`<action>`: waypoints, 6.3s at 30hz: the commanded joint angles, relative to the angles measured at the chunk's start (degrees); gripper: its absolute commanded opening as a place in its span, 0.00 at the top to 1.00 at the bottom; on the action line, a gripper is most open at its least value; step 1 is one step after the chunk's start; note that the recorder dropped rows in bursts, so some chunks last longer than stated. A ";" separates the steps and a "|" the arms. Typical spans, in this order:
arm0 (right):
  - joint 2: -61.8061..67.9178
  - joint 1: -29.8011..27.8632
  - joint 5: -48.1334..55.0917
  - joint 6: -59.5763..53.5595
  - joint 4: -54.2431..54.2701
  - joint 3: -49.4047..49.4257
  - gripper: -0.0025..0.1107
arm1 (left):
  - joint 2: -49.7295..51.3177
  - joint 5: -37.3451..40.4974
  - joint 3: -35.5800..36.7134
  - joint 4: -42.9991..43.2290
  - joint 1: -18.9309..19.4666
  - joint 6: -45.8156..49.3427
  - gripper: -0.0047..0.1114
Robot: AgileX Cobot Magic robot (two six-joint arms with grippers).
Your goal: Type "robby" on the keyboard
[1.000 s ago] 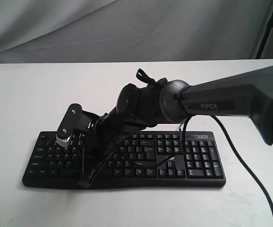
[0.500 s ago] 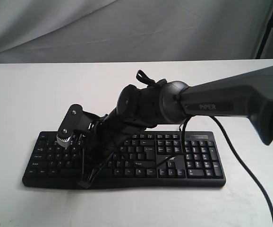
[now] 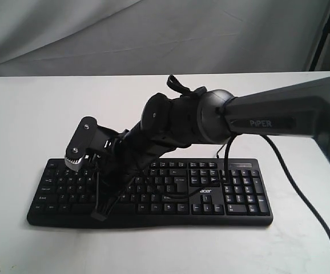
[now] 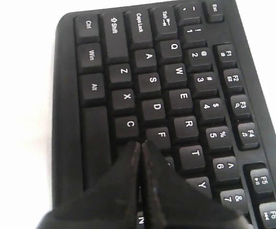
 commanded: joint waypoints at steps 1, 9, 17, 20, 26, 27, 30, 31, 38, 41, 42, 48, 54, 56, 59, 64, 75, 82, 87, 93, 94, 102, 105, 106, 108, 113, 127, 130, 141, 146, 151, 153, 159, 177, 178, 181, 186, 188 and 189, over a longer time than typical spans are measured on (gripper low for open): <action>-0.57 0.01 0.18 0.06 -0.37 -0.22 0.98 | -0.20 -0.31 0.25 0.27 -0.36 -0.16 0.96; 1.34 0.01 -0.11 0.06 -0.31 0.04 0.98 | -0.20 -0.31 0.25 0.27 -0.36 -0.16 0.96; 2.00 0.01 0.10 0.35 -0.19 0.04 0.98 | -0.20 -0.31 0.25 0.27 -0.36 -0.16 0.96; 2.49 0.01 0.10 0.35 0.20 0.04 0.98 | -0.20 -0.31 0.25 0.27 -0.36 -0.16 0.96; 2.34 0.01 0.21 0.15 0.20 0.04 0.98 | -0.20 -0.31 0.25 0.27 -0.36 -0.16 0.96; 2.19 0.01 0.21 0.15 0.20 0.04 0.98 | -0.20 -0.31 0.25 0.27 -0.36 -0.16 0.96; 1.40 0.01 0.21 0.15 0.20 0.04 0.98 | -0.20 -0.31 0.25 0.27 -0.36 -0.16 0.96; 1.12 0.01 0.21 0.00 0.20 0.04 0.98 | -0.20 -0.31 0.25 0.27 -0.36 -0.16 0.96; -0.68 0.01 -0.99 0.00 -0.68 0.04 0.98 | -0.20 -0.31 0.25 0.27 -0.36 -0.16 0.96; -0.68 0.01 -2.13 0.00 -1.11 0.04 0.98 | -0.20 -0.31 0.25 0.27 -0.36 -0.16 0.96; -0.68 -0.13 -2.20 0.00 -1.37 0.04 0.98 | -0.20 -0.31 0.25 0.27 -0.36 -0.16 0.96; -0.57 -1.79 -1.27 0.11 -1.52 -0.23 0.98 | -0.20 -0.31 0.25 0.27 -0.36 -0.16 0.96; -0.57 -2.45 -1.98 -0.95 -1.16 -0.23 0.98 | -0.20 -0.31 0.25 0.27 -0.36 -0.16 0.96; -0.57 -2.68 -2.04 -0.95 -1.16 -0.23 0.98 | -0.20 -0.31 0.25 0.27 -0.36 -0.16 0.96; -0.57 -3.08 -2.14 -1.18 -1.13 -0.23 0.98 | -0.20 -0.31 0.25 0.27 -0.36 -0.16 0.96; 0.67 -3.53 0.28 -1.07 -0.84 -3.15 0.98 | -0.20 -0.31 0.25 0.27 -0.36 -0.16 0.96; 3.72 -3.95 3.11 2.42 -3.13 -6.59 0.98 | -0.20 -0.31 0.25 0.27 -0.36 -0.16 0.96; 3.72 -3.97 2.50 2.80 -3.22 -6.59 0.98 | -0.20 -0.31 0.25 0.27 -0.36 -0.16 0.96; 3.81 -4.47 2.40 2.80 -3.22 -6.59 0.98 | -0.20 -0.31 0.25 0.27 -0.36 -0.16 0.96; 4.07 -4.59 2.37 2.80 -3.22 -6.59 0.98 | -0.20 -0.31 0.25 0.27 -0.36 -0.16 0.96; 4.31 -4.59 2.37 2.80 -3.22 -6.59 0.98 | -0.20 -0.31 0.25 0.27 -0.36 -0.16 0.96; 4.58 -4.59 2.73 2.67 -2.83 -6.59 0.98 | -0.20 -0.31 0.25 0.27 -0.36 -0.16 0.96; 4.58 -4.59 3.20 2.67 -2.85 -6.59 0.98 | -0.20 -0.31 0.25 0.27 -0.36 -0.16 0.96; 4.58 -4.59 3.36 2.67 -2.85 -6.59 0.98 | -0.20 -0.31 0.25 0.27 -0.36 -0.16 0.96; 4.58 -4.59 3.69 2.67 -2.85 -6.59 0.98 | -0.20 -0.31 0.25 0.27 -0.36 -0.16 0.96; 4.58 -4.49 4.43 2.67 -2.85 -6.59 0.98 | -0.20 -0.31 0.25 0.27 -0.36 -0.16 0.96; 4.58 -3.53 4.17 2.23 -2.85 -6.59 0.98 | -0.20 -0.31 0.25 0.27 -0.36 -0.16 0.96; 4.58 -3.53 3.67 2.23 -2.85 -6.59 0.98 | -0.20 -0.31 0.25 0.27 -0.36 -0.16 0.96; 4.58 -3.53 2.69 2.23 -3.26 -6.59 0.98 | -0.20 -0.31 0.25 0.27 -0.36 -0.16 0.96; 4.58 -3.53 2.48 2.23 -3.26 -6.59 0.98 | -0.20 -0.31 0.25 0.27 -0.36 -0.16 0.96; 4.58 -3.53 2.45 3.18 -4.59 -6.59 0.98 | -0.20 -0.31 0.25 0.27 -0.36 -0.16 0.96; 4.58 -3.53 2.45 3.18 -4.59 -6.59 0.98 | -0.20 -0.31 0.25 0.27 -0.36 -0.16 0.96; 4.58 -3.92 2.41 3.49 -4.96 -6.59 0.98 | -0.20 -0.31 0.25 0.27 -0.36 -0.16 0.96; 6.46 -3.91 2.45 3.86 -4.77 -6.59 0.98 | -0.20 -0.31 0.25 0.27 -0.36 -0.16 0.96; 6.34 -3.91 2.45 3.86 -4.77 -6.59 0.98 | -0.20 -0.31 0.25 0.27 -0.36 -0.16 0.96; 6.24 -3.91 2.45 3.86 -4.77 -6.59 0.98 | -0.20 -0.31 0.25 0.27 -0.36 -0.16 0.96; 4.40 -3.91 2.45 3.86 -4.89 -6.59 0.98 | -0.20 -0.31 0.25 0.27 -0.36 -0.16 0.96; 3.44 -3.91 2.45 3.86 -4.89 -6.59 0.98 | -0.20 -0.31 0.25 0.27 -0.36 -0.16 0.96; 2.91 -3.91 2.54 3.86 -5.00 -6.59 0.98 | -0.20 -0.31 0.25 0.27 -0.36 -0.16 0.96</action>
